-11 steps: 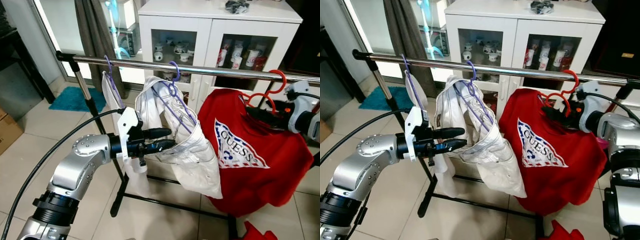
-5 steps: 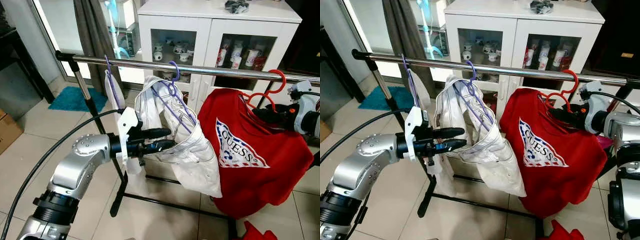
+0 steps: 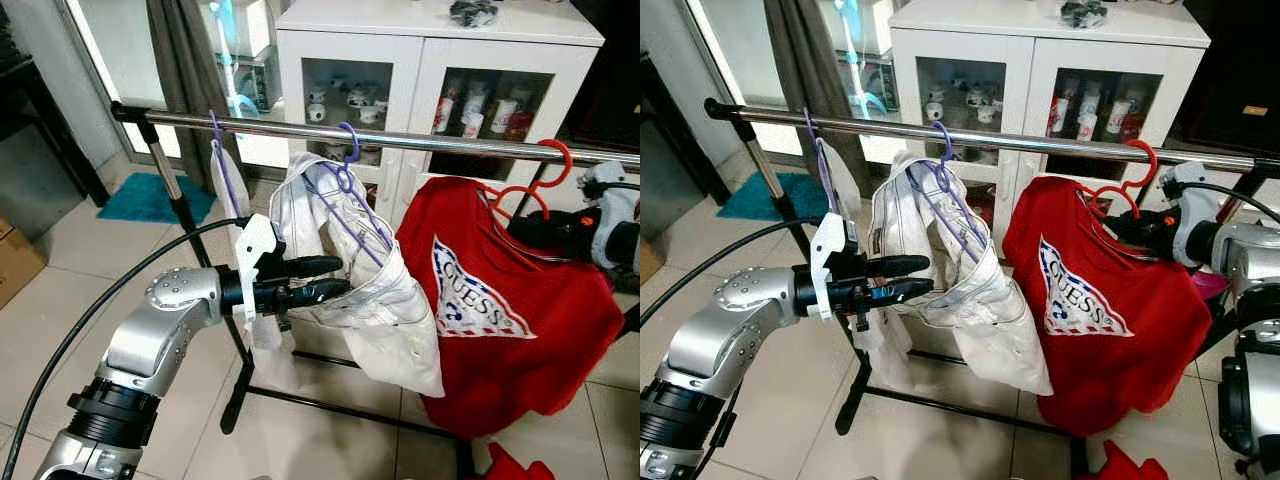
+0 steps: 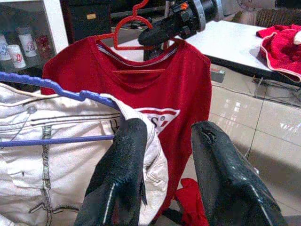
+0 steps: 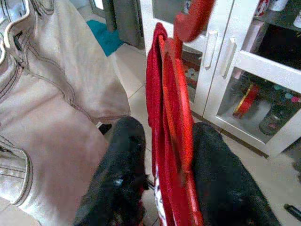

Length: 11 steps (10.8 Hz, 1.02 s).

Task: Hang hanger

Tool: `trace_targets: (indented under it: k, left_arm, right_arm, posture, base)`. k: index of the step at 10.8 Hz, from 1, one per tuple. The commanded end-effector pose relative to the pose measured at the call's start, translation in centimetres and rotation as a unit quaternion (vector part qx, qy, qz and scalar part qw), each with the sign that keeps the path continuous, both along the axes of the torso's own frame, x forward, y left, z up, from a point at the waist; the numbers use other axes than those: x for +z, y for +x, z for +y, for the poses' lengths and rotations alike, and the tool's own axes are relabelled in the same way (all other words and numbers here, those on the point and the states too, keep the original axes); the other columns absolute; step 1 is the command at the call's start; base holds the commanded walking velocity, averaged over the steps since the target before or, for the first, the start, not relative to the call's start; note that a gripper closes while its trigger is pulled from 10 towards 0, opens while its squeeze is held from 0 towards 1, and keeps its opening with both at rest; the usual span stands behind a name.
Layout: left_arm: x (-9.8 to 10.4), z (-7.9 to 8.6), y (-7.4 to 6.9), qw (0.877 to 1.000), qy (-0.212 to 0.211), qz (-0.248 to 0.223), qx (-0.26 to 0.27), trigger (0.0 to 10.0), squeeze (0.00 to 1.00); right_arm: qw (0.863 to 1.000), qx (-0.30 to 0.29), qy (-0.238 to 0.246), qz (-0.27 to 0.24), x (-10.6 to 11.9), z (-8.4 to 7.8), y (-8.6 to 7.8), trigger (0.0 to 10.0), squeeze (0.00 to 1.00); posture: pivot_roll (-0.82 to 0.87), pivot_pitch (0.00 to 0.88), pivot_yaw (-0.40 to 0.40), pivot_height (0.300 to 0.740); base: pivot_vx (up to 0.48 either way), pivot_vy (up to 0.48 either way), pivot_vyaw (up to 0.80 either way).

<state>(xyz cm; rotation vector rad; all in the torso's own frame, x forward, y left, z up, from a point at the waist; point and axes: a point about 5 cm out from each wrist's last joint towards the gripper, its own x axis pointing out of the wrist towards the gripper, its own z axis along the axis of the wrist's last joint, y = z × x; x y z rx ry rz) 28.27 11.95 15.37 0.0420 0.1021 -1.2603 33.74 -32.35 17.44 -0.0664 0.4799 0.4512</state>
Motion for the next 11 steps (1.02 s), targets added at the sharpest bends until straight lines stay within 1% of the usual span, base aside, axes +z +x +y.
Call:
trace_targets:
  k: [1, 3, 5, 7, 9, 10, 11]
  left_arm:
    - [0.2, -0.2, 0.2, 1.000, 0.010, -0.009, -0.005, 10.0, 0.00]
    - [0.2, -0.2, 0.2, 1.000, 0.009, -0.009, -0.005, 10.0, 0.00]
    - [0.3, -0.2, 0.3, 1.000, 0.008, -0.010, -0.005, 10.0, 0.00]
    - [0.2, -0.3, 0.3, 1.000, 0.008, -0.010, -0.006, 10.0, 0.00]
    - [0.3, -0.3, 0.4, 1.000, 0.008, -0.010, -0.006, 10.0, 0.00]
    - [0.3, -0.3, 0.4, 1.000, 0.009, -0.010, -0.005, 10.0, 0.00]
    - [0.2, -0.1, 0.7, 0.999, 0.015, -0.021, 0.023, 10.0, 0.00]
  right_arm:
    - [1.000, 0.001, -0.001, -0.004, 0.6, -0.2, 0.0, 0.0, 0.00]
    - [1.000, 0.000, 0.011, -0.007, 0.5, -0.2, 0.0, 0.0, 0.00]
    - [1.000, 0.013, 0.016, -0.006, 0.3, 0.2, 0.0, 0.0, 0.00]
    - [0.999, 0.008, 0.021, -0.036, 0.8, 0.5, 0.3, 0.0, 0.00]
    - [0.999, 0.025, 0.020, -0.035, 0.8, 0.7, 0.2, 0.0, 0.00]
    - [0.999, 0.026, 0.028, -0.038, 0.7, 0.8, 0.1, 0.0, 0.00]
    - [0.998, 0.027, 0.040, -0.050, 0.6, 0.9, -0.2, 0.0, 0.00]
  posture:
    - [-0.16, 0.000, 0.065, 0.740]
    - [-0.16, 0.000, 0.064, 0.740]
    - [-0.17, 0.000, 0.065, 0.740]
    - [-0.17, 0.000, 0.070, 0.740]
    - [-0.17, 0.000, 0.072, 0.740]
    - [-0.17, 0.000, 0.072, 0.740]
    - [-0.16, 0.000, 0.064, 0.740]
  base:
    - [0.000, 0.000, 0.00]
    - [0.000, 0.000, 0.00]
    - [0.000, 0.000, 0.00]
    - [0.000, 0.000, 0.00]
    - [0.000, 0.000, 0.00]
    - [0.000, 0.000, 0.00]
    - [0.000, 0.000, 0.00]
